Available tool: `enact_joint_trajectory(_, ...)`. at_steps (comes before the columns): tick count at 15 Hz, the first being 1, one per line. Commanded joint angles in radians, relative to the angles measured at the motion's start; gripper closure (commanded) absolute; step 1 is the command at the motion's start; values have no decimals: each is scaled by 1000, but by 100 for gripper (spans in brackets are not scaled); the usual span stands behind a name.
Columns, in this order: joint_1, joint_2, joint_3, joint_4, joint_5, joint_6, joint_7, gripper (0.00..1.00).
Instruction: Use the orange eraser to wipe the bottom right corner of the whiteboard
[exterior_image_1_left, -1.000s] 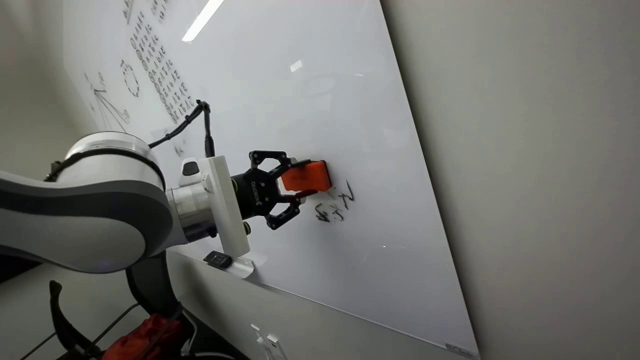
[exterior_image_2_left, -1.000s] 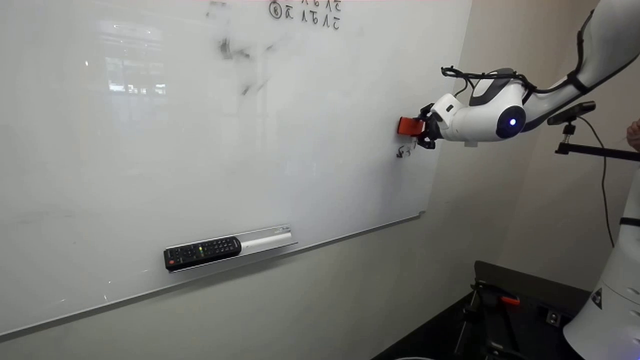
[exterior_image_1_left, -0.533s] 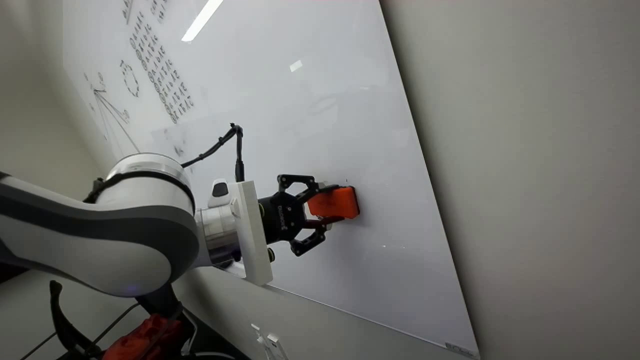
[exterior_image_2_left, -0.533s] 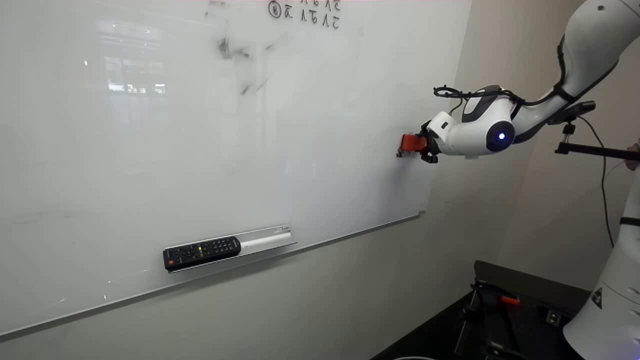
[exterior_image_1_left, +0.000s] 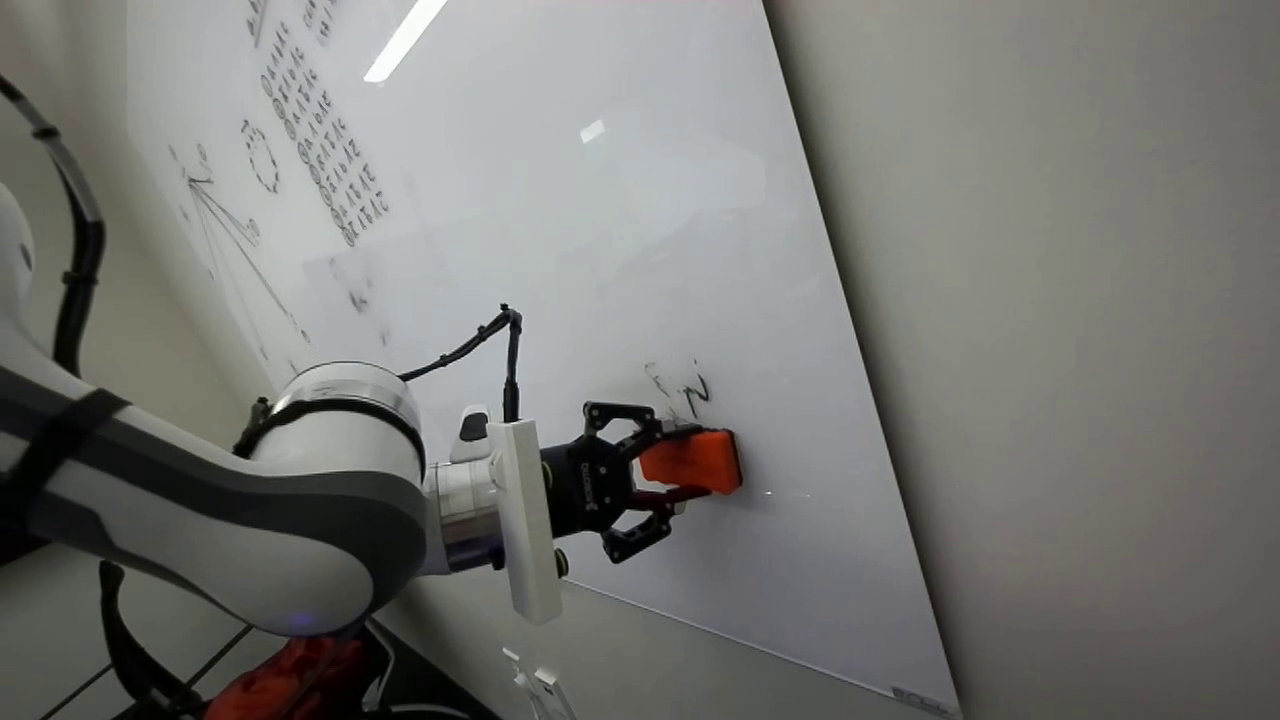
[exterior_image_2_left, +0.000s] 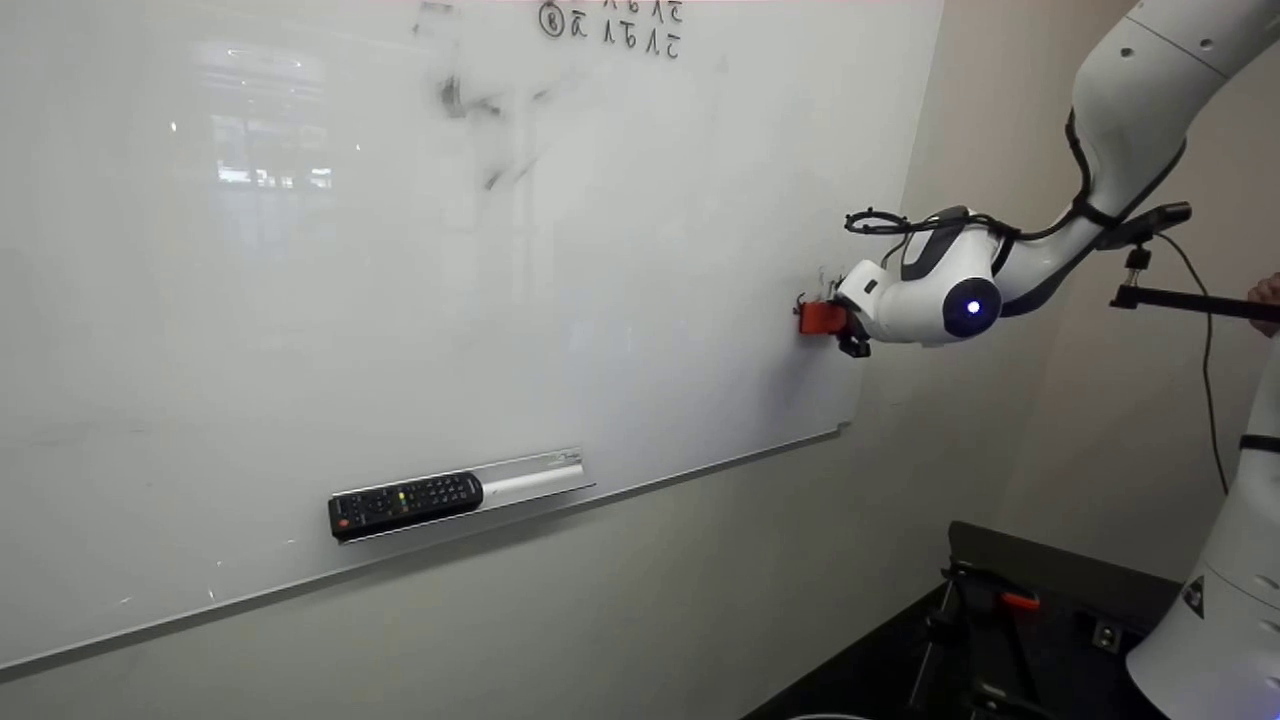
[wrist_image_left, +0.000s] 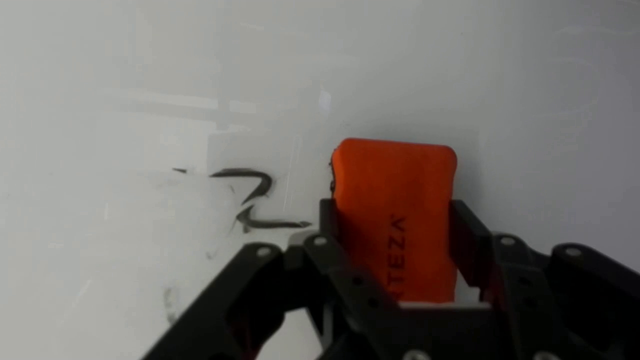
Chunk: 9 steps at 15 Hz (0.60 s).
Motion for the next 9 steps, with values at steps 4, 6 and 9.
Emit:
enact_joint_trajectory(4,-2,-49,48,10,-42,-5,21,70)
enact_joint_trajectory(6,3,-88,56,-14,-61,-14,19,70)
enact_joint_trajectory(9,12,-147,67,-43,-90,-26,18,70)
